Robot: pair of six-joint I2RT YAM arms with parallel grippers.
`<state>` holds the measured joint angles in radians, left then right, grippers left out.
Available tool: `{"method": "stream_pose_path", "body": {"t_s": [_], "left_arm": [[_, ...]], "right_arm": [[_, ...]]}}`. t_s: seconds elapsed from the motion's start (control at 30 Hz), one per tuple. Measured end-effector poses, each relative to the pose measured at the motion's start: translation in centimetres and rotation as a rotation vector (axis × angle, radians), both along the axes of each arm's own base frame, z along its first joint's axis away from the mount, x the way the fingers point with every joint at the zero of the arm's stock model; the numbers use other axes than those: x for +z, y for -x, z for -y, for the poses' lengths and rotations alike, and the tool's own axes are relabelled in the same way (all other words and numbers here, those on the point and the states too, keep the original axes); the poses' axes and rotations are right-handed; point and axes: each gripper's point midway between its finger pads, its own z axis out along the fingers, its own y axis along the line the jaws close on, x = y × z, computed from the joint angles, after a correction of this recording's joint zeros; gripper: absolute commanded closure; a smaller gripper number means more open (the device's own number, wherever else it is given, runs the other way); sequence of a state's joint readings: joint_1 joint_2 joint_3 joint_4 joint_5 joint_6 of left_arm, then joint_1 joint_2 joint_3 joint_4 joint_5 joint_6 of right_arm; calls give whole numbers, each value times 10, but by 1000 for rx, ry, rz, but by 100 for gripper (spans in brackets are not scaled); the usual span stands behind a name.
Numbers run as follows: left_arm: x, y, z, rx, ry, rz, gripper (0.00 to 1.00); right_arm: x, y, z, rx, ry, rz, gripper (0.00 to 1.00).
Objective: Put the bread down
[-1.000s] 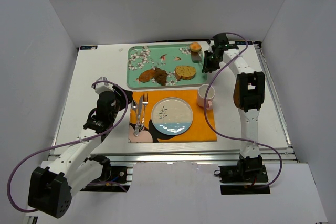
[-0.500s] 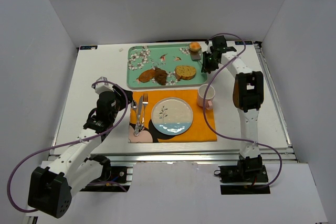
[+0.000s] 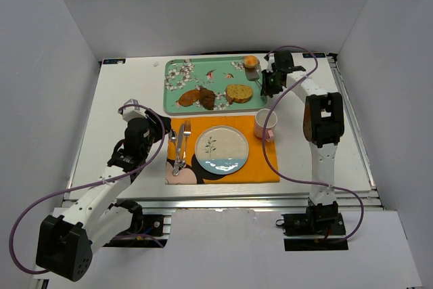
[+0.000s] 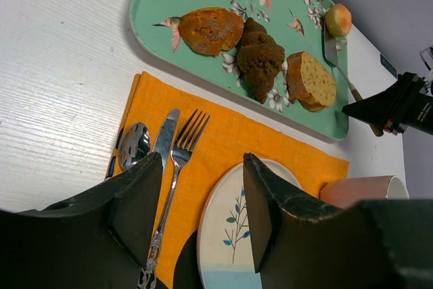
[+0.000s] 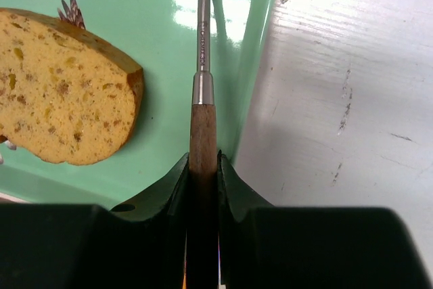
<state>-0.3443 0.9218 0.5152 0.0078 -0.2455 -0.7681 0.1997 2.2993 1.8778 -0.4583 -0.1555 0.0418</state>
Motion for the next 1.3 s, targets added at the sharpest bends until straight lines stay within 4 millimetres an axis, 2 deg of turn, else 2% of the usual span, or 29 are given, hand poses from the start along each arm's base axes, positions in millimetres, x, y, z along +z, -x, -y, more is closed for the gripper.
{"method": "stream_pose_path", "body": {"t_s": [0.47, 0.73, 0.9, 1.1, 1.3], "left_arm": [[1, 0, 0, 0, 1, 2, 39], [3, 0, 0, 1, 5, 7, 39], [3, 0, 0, 1, 8, 10, 39], [7, -1, 1, -1, 13, 23, 39], [9, -2, 3, -9, 19, 34, 39]], "right_arm": [[14, 4, 6, 45, 31, 85, 100], [46, -3, 6, 83, 42, 198, 100], [77, -2, 3, 124, 39, 267, 100], [121, 23, -6, 194, 20, 341, 100], [158, 72, -23, 307, -29, 373, 100]]}}
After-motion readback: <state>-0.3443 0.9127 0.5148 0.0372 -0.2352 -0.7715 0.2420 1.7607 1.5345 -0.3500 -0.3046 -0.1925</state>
